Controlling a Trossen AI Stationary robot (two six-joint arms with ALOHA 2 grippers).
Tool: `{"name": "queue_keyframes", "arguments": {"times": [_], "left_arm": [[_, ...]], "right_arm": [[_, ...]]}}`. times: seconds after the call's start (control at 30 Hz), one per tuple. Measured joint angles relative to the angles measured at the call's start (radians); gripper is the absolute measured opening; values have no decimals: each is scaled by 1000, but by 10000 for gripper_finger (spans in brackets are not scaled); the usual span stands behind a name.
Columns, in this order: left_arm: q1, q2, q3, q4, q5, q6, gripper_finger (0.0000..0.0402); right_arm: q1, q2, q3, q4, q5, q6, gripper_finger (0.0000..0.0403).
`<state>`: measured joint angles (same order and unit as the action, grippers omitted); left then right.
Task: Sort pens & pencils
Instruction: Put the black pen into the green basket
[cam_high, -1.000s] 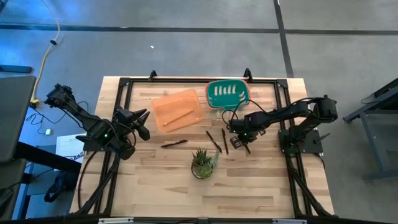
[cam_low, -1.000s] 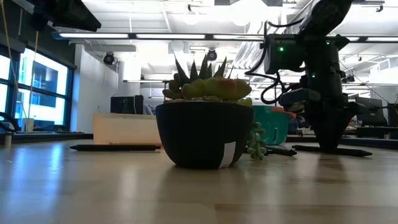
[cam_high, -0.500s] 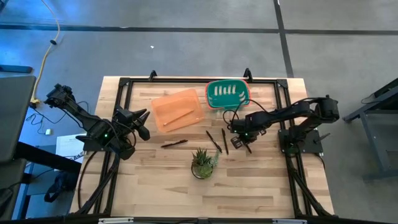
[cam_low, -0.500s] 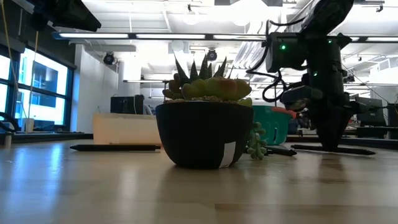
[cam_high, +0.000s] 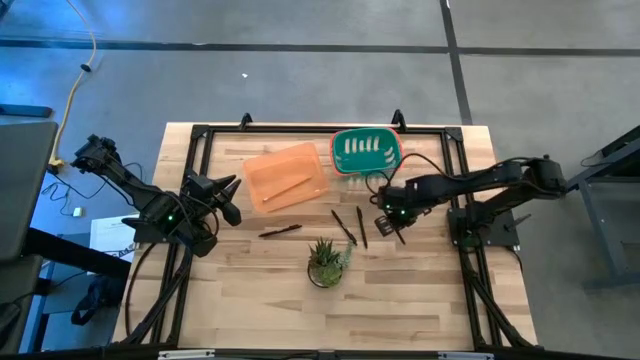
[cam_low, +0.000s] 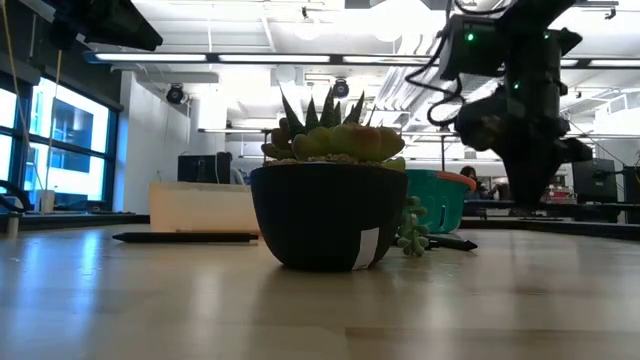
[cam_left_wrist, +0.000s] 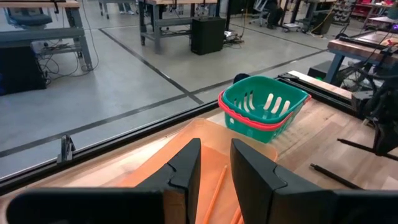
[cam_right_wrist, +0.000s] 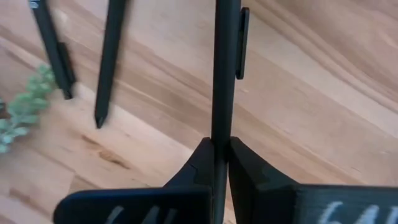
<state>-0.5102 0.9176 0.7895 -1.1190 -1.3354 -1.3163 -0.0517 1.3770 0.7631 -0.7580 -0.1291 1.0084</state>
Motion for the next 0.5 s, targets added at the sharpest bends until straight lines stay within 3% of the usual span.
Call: {"name": "queue_keyframes", "arguments": {"times": [0.5], "left_arm": [[0,0,0,1,0,-1,76]], "right_arm": [[0,-137,2,10,-1,-4,0]]}}
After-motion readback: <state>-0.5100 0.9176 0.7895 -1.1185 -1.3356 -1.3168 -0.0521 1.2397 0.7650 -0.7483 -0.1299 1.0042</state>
